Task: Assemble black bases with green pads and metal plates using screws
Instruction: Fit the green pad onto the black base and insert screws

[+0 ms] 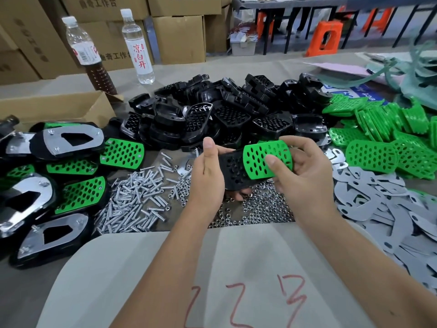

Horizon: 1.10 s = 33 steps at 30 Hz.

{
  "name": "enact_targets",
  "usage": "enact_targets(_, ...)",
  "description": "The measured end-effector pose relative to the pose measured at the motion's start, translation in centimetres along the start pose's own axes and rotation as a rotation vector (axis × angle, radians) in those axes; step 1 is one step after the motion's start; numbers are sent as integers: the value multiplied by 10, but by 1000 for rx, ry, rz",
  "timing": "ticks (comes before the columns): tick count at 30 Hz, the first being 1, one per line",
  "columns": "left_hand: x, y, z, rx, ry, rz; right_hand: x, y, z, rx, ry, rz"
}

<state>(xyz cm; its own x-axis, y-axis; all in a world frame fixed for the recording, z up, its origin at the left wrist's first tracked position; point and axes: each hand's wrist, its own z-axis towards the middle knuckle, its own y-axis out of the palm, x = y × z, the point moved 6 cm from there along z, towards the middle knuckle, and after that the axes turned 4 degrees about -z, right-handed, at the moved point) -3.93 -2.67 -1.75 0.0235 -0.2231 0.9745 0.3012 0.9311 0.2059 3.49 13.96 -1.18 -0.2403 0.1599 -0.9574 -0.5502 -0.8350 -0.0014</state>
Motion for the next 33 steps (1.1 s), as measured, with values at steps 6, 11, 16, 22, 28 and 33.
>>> enact_targets(6,-3,-3,2,2,7,-24,-6,-7,-3,51,-17,132)
enact_targets(11,-6,-6,5,47,27,13,-7,-1,-4,-9,-25,111)
enact_targets(16,-1,-15,7,215,84,151,-11,18,-9,-349,-65,154)
enact_targets(22,1,-17,7,272,99,191,-17,33,-17,-501,-82,164)
enact_targets(28,-2,-10,4,120,38,147,-1,7,-2,-121,274,602)
enact_targets(33,-1,-12,1,137,42,102,-1,6,1,-164,188,540)
